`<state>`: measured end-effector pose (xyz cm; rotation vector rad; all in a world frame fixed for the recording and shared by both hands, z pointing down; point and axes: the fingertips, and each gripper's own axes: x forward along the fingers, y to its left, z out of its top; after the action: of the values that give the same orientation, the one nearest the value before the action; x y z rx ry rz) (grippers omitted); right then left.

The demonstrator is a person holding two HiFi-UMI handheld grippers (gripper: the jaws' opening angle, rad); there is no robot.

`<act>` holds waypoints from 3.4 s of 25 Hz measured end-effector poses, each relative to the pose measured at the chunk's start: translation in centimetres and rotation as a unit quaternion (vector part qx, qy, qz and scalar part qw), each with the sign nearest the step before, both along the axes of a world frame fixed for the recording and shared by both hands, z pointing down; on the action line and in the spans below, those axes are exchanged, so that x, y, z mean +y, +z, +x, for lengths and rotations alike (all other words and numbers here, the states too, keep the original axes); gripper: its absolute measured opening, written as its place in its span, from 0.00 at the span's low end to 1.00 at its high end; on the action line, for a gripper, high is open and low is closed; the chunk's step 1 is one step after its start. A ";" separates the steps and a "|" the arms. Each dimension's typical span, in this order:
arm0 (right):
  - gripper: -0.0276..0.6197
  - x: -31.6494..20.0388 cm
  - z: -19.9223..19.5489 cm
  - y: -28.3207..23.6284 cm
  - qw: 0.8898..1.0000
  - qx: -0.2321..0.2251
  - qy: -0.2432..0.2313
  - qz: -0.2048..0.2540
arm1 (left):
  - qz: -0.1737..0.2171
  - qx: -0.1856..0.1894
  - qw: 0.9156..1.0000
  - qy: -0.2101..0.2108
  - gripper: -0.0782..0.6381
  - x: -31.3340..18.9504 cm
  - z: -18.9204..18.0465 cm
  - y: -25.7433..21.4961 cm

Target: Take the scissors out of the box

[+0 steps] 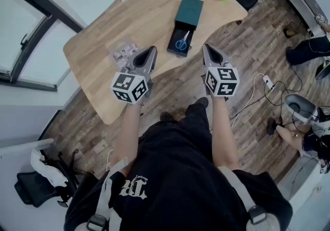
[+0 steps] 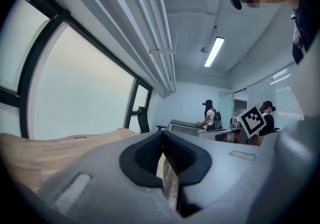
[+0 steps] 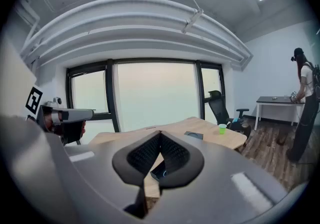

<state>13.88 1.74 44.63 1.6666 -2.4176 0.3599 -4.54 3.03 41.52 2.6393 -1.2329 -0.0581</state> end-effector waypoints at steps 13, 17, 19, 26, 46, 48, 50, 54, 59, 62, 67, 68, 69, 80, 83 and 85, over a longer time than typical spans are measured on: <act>0.05 0.9 0.2 0.2 1.000 -0.005 0.016 -0.005 | 0.000 0.000 1.000 0.008 0.11 0.8 -0.4 0.0; 0.05 1.4 0.3 0.4 1.000 -0.005 0.019 -0.006 | 0.001 0.001 1.000 0.012 0.11 1.2 -0.3 0.0; 0.05 1.7 0.4 0.4 1.000 -0.005 0.021 -0.006 | 0.001 0.002 1.000 0.013 0.11 1.4 -0.2 0.1; 0.05 2.2 0.5 0.7 1.000 -0.005 0.023 -0.008 | -0.001 0.001 1.000 0.014 0.11 2.1 -0.1 0.5; 0.05 2.6 1.2 1.4 0.999 0.003 0.023 -0.022 | -0.014 0.007 1.000 0.017 0.11 2.1 0.7 1.4; 0.05 2.1 1.6 1.3 0.999 0.005 0.024 -0.023 | -0.016 0.007 1.000 0.018 0.11 1.6 0.9 1.4; 0.05 1.4 1.9 1.1 0.999 0.004 0.025 -0.024 | -0.016 0.009 1.000 0.017 0.11 1.1 1.1 1.3; 0.05 -0.7 1.5 0.5 1.000 0.004 0.020 -0.023 | -0.015 0.011 1.000 0.011 0.11 -0.7 0.7 0.8; 0.05 -2.8 1.0 0.9 0.999 0.008 0.008 -0.030 | -0.022 0.012 1.000 0.004 0.11 -3.0 0.5 1.2; 0.05 -4.2 1.4 1.5 0.999 0.007 0.009 -0.037 | -0.029 0.011 0.999 0.006 0.11 -4.4 1.1 1.8; 0.05 -6.9 2.1 3.0 0.999 -0.001 0.010 -0.053 | -0.048 0.004 0.999 0.009 0.11 -6.9 2.0 3.4; 0.05 -7.5 2.1 3.2 0.998 -0.003 0.009 -0.054 | -0.050 0.001 0.999 0.009 0.11 -7.4 2.1 3.5; 0.05 -8.2 2.1 3.3 0.998 -0.005 0.007 -0.056 | -0.051 -0.001 0.999 0.008 0.11 -8.1 2.1 3.6; 0.05 -17.1 2.1 4.4 0.997 -0.027 -0.017 -0.070 | -0.055 -0.023 0.998 -0.013 0.11 -15.8 2.5 3.4; 0.05 -19.7 1.5 4.5 0.997 -0.033 -0.030 -0.070 | -0.063 -0.028 0.997 -0.025 0.11 -17.6 2.4 4.0; 0.05 -21.3 1.1 4.6 0.996 -0.035 -0.040 -0.072 | -0.069 -0.032 0.997 -0.033 0.11 -18.7 2.4 4.5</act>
<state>14.99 -19.56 49.26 1.5168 -2.4349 0.5761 -2.17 -15.71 46.04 2.5008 -1.2940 0.0979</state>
